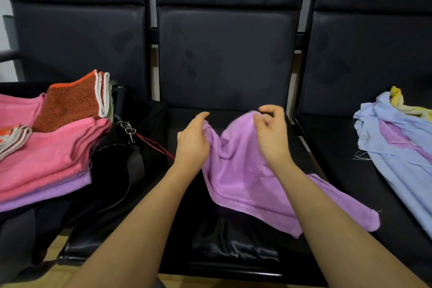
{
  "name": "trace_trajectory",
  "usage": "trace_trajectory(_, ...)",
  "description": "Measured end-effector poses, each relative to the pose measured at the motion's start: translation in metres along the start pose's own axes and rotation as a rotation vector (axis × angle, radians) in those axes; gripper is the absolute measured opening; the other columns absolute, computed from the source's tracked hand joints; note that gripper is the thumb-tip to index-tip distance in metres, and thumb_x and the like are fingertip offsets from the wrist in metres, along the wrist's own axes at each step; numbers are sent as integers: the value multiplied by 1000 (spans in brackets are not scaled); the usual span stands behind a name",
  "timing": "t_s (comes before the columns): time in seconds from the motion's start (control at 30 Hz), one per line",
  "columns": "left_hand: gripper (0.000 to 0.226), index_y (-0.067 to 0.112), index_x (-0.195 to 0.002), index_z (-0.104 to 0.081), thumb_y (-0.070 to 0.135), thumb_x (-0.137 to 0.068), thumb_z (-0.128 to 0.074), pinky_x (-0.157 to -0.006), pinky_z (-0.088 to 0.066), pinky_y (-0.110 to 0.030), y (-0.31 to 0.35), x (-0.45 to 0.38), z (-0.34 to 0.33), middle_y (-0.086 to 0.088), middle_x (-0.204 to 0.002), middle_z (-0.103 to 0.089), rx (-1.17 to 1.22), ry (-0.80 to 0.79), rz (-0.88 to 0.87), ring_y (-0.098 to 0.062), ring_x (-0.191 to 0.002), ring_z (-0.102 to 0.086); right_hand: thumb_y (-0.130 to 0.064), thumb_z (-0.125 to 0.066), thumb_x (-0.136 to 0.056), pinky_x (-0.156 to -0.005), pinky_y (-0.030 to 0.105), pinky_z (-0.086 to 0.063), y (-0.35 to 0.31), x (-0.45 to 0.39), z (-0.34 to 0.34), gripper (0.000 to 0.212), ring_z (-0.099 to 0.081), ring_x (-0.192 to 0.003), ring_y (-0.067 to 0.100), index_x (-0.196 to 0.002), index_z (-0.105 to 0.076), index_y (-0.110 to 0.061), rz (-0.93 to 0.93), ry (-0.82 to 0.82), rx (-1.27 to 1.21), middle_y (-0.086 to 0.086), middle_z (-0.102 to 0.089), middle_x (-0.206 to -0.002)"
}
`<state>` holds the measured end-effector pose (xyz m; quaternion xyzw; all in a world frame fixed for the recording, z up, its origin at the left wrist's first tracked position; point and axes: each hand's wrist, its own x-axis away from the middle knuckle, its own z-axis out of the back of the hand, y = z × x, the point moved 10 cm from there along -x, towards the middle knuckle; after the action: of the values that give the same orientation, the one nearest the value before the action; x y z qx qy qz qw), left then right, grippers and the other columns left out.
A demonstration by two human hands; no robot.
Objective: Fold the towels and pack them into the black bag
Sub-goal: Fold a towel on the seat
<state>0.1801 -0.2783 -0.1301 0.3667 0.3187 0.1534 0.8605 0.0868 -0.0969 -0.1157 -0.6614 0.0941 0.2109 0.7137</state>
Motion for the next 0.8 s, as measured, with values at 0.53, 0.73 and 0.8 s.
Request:
trace_trajectory(0.53,16,14,-105,-62,15,-97,-48,-77,-49,-22,44,13,-16,-2,-103,-58,41,-134,-219,-15,-90,-58,-12,-53,-94,-78,22,-48,0,21,-46,12,-60,-81,8,-89,-65,-13,-7,-450,309,-4,-63,-82)
trace_trajectory(0.73,23,13,-114,-49,25,-101,-35,-80,-33,-25,39,21,-34,-2,-113,-51,-594,-131,-307,-18,-95,-51,-9,-54,-91,-93,33,-46,0,13,-25,23,-61,-83,12,-72,-59,-21,-57,-266,378,1,-65,-82)
trace_trajectory(0.8,20,14,-112,-48,23,-101,-34,-80,-34,-26,40,24,-33,-1,-111,-53,-698,-91,-310,-18,-97,-52,-9,-55,-91,-96,36,-45,-1,13,-20,21,-61,-81,13,-73,-60,-18,-50,-234,405,3,-66,-79)
